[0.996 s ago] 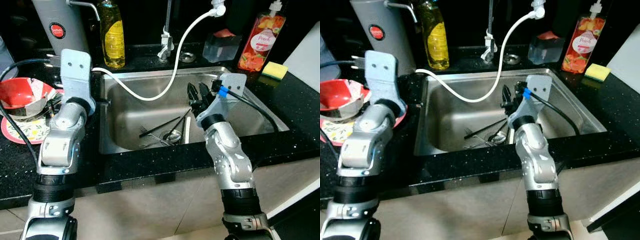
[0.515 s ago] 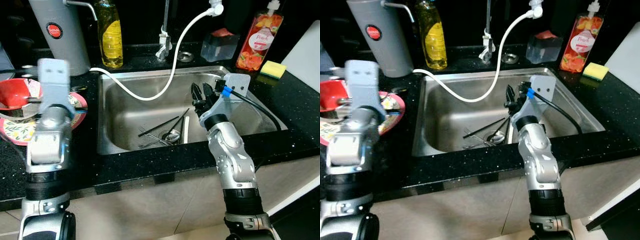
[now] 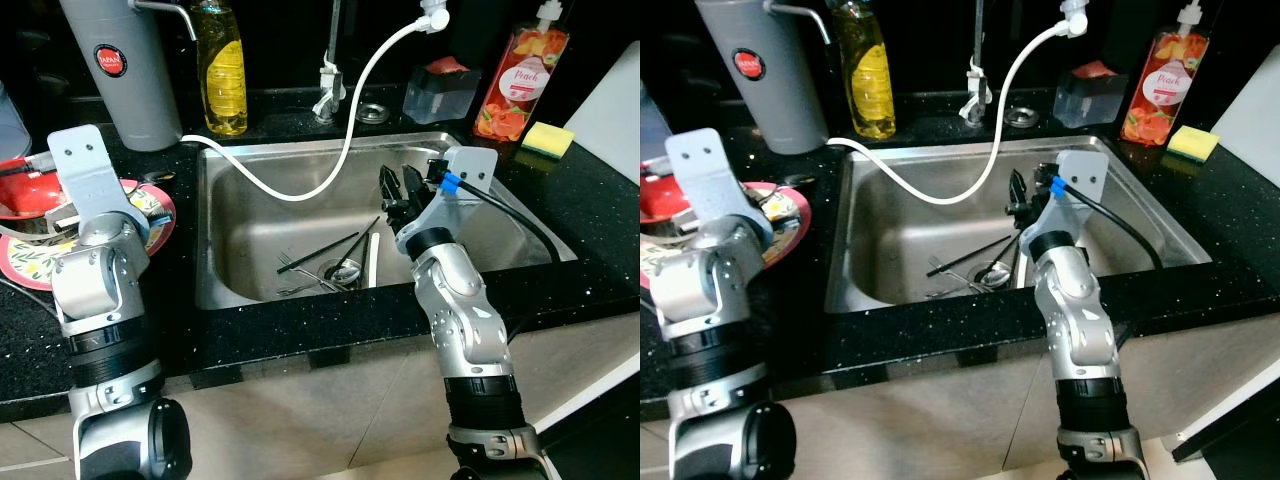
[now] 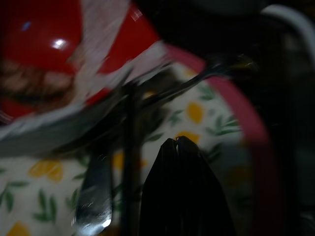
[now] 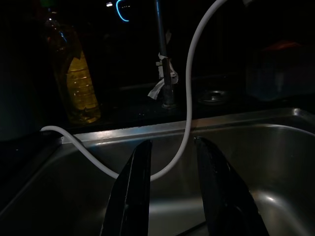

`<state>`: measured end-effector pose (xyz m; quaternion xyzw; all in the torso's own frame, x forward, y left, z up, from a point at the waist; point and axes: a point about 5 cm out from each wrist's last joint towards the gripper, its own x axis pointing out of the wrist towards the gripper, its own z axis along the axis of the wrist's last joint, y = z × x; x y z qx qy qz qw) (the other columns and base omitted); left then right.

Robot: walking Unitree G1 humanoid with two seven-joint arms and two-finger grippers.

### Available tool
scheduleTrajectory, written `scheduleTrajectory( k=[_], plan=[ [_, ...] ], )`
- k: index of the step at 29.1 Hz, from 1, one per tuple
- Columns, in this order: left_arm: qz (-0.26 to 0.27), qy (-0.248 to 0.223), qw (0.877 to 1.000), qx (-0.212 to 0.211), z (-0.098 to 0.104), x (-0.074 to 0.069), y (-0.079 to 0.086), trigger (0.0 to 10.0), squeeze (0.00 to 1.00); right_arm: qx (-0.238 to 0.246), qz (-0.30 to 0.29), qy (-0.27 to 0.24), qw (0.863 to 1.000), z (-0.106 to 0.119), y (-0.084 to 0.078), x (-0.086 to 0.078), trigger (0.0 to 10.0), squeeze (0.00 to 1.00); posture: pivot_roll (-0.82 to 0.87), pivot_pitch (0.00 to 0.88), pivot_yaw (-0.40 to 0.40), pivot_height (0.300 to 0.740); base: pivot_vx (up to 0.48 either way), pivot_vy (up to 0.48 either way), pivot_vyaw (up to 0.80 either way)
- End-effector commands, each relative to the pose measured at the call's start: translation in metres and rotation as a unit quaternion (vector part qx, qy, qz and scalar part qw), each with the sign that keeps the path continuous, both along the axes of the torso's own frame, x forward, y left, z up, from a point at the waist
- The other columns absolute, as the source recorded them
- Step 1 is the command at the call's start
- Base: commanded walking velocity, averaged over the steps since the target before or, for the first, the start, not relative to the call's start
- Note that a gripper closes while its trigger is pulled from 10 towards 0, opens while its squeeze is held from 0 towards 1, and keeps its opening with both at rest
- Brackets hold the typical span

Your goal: Kitchen organization

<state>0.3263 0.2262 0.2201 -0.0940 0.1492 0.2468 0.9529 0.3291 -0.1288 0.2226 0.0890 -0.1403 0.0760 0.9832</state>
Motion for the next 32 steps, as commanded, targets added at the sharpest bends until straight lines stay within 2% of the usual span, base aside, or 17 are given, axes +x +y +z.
scheduleTrajectory(
  k=[1,4,9,14,17,19,20,21,22,32],
  plan=[
    [0.023,0.019,0.999,-0.011,-0.005,-0.001,0.003,10.0,0.00,0.001,-0.006,0.001,1.000,-0.001,-0.002,0.000,10.0,0.00,0.07,0.000,-0.013,0.740,0.000,0.000,0.00],
    [0.048,0.021,0.999,-0.001,-0.005,-0.003,0.010,10.0,0.00,0.001,-0.002,0.001,1.000,-0.001,-0.001,0.000,10.0,0.00,0.07,0.000,-0.013,0.740,0.000,0.000,0.00],
    [0.061,0.027,0.998,0.024,-0.004,-0.003,0.015,10.0,0.00,0.004,-0.006,0.002,1.000,-0.002,-0.002,0.001,10.0,0.00,0.07,0.000,-0.013,0.740,0.000,0.000,0.00],
    [0.051,0.036,0.998,0.008,-0.010,-0.004,0.011,10.0,0.00,0.004,0.001,0.001,1.000,-0.001,0.001,0.001,10.0,0.00,0.08,0.000,-0.012,0.740,0.000,0.000,0.00],
    [0.055,0.037,0.997,0.033,-0.009,-0.005,0.013,10.0,0.00,0.006,-0.002,0.001,1.000,-0.001,0.000,0.001,10.0,0.00,0.08,0.000,-0.012,0.740,0.000,0.000,0.00],
    [0.050,0.027,0.995,0.078,-0.003,-0.004,0.014,10.0,0.00,0.006,0.000,0.002,1.000,-0.002,0.001,0.001,10.0,0.00,0.08,0.000,-0.018,0.740,0.000,0.000,0.00],
    [0.050,0.027,0.995,0.078,-0.003,-0.004,0.014,10.0,0.00,0.006,0.000,0.002,1.000,-0.002,0.001,0.001,10.0,0.00,0.08,0.000,-0.018,0.740,0.000,0.000,0.00],
    [0.049,0.025,0.994,0.094,-0.001,-0.005,0.015,10.0,0.11,0.006,0.003,0.002,1.000,-0.002,0.002,0.001,10.0,0.00,0.08,0.000,-0.018,0.740,0.000,0.000,0.00],
    [0.050,0.023,0.994,0.097,0.000,-0.005,0.016,10.0,1.00,0.005,0.005,0.002,1.000,-0.002,0.003,0.001,10.0,0.00,0.09,0.000,-0.013,0.740,0.000,0.000,0.00],
    [0.044,0.018,0.995,0.092,0.003,-0.004,0.013,10.0,1.00,0.007,0.006,0.002,1.000,-0.002,0.004,0.001,10.0,0.00,0.09,0.000,-0.016,0.740,0.000,0.000,0.00]
  ],
)
